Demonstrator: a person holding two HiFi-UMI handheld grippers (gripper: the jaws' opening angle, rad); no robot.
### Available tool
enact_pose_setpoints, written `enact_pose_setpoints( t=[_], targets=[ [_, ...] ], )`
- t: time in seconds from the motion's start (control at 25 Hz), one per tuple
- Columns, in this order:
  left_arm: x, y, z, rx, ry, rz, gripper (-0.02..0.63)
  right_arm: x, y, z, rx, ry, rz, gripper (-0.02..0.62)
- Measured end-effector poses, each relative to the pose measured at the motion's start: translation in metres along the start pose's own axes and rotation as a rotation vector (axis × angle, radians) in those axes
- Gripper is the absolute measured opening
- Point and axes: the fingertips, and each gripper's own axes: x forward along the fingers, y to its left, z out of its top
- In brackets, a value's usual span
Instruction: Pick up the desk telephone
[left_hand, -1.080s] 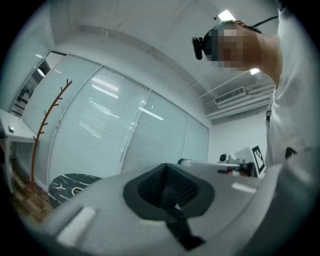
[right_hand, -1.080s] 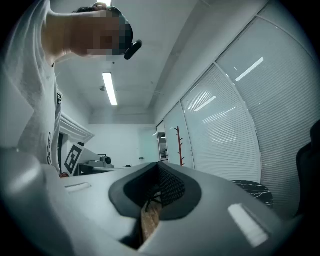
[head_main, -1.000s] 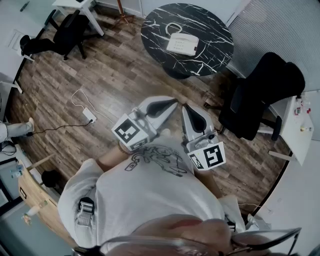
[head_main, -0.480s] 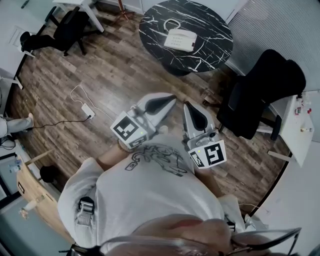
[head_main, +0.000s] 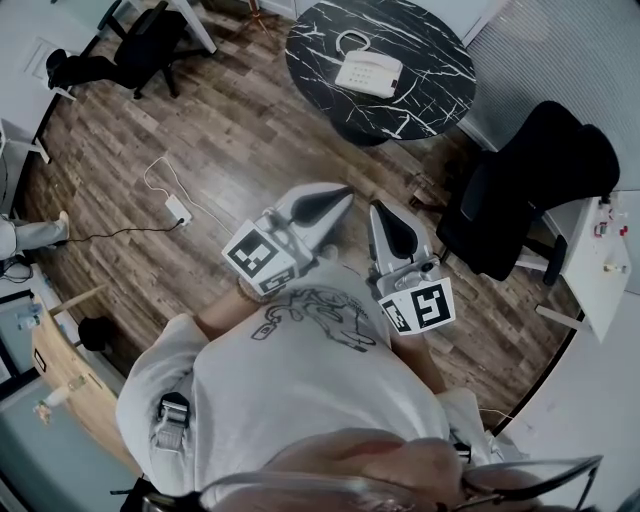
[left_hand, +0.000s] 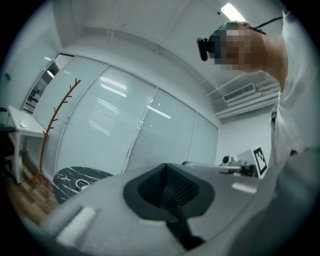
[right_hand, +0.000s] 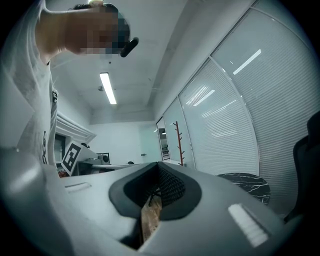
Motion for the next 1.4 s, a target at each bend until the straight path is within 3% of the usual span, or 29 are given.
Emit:
enact_pose_setpoints(
  t=[0.48,1.4],
  targets=[
    [0.034,0.055,0.001,-0.012,-0.002,-0.015,0.002,0.046,-0.042,-0.005,-0.014,0.022,-0.022,0.006],
    [0.126,0.278,0.059,-0.039,-0.002,-0.031,0.002,0.262,-0.171,0.012,-0.036,0.053,-0.039,0.006]
  ],
)
